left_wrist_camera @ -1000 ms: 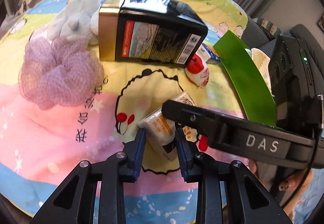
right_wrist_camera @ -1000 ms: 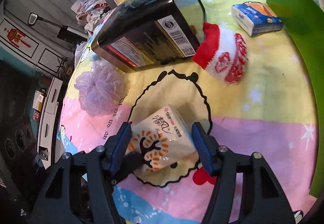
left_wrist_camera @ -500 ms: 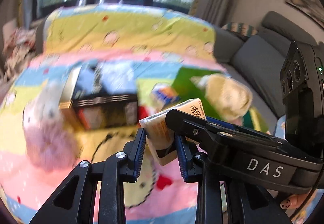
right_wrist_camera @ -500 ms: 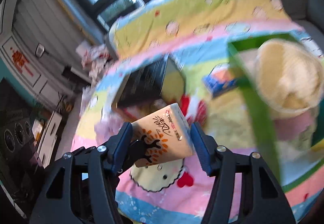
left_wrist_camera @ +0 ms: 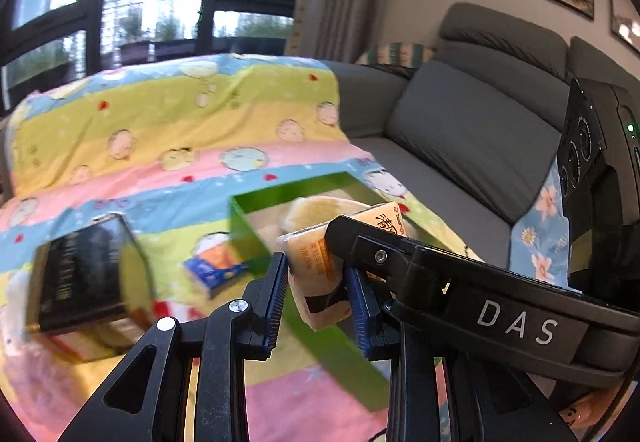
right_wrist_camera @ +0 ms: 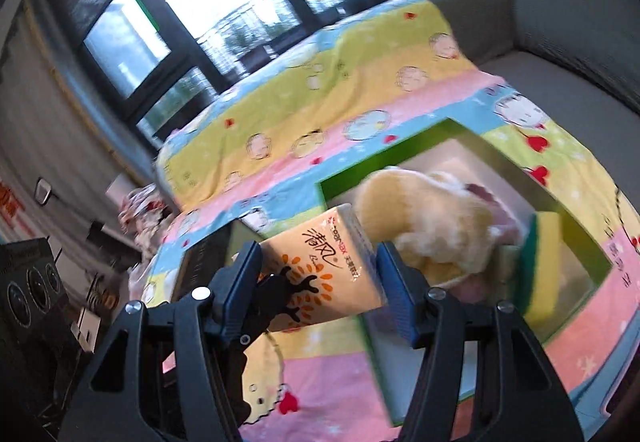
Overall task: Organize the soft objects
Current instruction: 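Carry the tissue pack over the green box, then release the tissue pack into the green box, then move the right gripper back to the lilac mesh bath puff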
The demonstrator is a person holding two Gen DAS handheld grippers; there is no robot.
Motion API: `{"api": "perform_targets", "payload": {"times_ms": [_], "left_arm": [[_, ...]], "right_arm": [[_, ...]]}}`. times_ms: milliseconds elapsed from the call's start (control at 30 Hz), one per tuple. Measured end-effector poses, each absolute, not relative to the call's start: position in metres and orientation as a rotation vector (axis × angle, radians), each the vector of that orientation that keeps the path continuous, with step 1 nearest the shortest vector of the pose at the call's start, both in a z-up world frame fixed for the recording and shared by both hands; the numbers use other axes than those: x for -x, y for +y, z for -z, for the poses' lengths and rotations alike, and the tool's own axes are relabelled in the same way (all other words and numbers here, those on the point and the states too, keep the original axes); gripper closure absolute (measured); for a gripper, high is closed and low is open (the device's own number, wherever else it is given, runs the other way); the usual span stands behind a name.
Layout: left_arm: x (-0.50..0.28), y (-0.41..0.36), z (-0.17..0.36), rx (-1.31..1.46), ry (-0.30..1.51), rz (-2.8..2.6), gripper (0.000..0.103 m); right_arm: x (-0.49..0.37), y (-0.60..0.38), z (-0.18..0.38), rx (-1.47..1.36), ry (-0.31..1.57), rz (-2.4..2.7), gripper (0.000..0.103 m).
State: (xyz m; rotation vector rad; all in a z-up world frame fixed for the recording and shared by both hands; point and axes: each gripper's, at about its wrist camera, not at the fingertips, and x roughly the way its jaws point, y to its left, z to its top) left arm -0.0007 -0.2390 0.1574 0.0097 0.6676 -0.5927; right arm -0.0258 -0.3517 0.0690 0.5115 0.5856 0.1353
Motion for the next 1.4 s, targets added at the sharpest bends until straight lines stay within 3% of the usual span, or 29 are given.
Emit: {"api": "perform_targets", "payload": {"times_ms": [467, 867, 967, 1033, 1133, 1233, 1300, 1400], "left_arm": [[-0.015, -0.295, -0.113, -0.016, 0.856, 0.718, 0.073], [-0.012, -0.305, -0.101, -0.04, 0.905, 0.701, 0.073], [-0.01, -0.301, -0.103, -0.049, 0.903, 0.689, 0.073], [-0.009, -0.293, -0.107, -0.048, 0.892, 0.671, 0.073], [-0.007, -0.277, -0.114, -0.037, 0.885, 0.651, 0.073], [-0.003, -0.253, -0.124, -0.006, 0.876, 0.624, 0.064], [0.001, -0.237, -0.133, 0.014, 0.859, 0.598, 0.05], [0.008, -0.207, -0.148, 0.048, 0.823, 0.552, 0.043]], "right_arm": [[0.021, -0.394, -0.035, -0.585, 0.699, 0.073, 0.042], [0.022, -0.402, -0.023, -0.603, 0.745, 0.12, 0.042], [0.025, -0.402, -0.025, -0.613, 0.734, 0.112, 0.036], [0.028, -0.403, -0.027, -0.622, 0.723, 0.099, 0.027], [0.033, -0.4, -0.033, -0.604, 0.702, 0.116, 0.027], [0.04, -0.397, -0.041, -0.595, 0.669, 0.141, 0.017], [0.044, -0.392, -0.047, -0.576, 0.648, 0.157, 0.014], [0.049, -0.381, -0.057, -0.538, 0.628, 0.147, 0.011]]}}
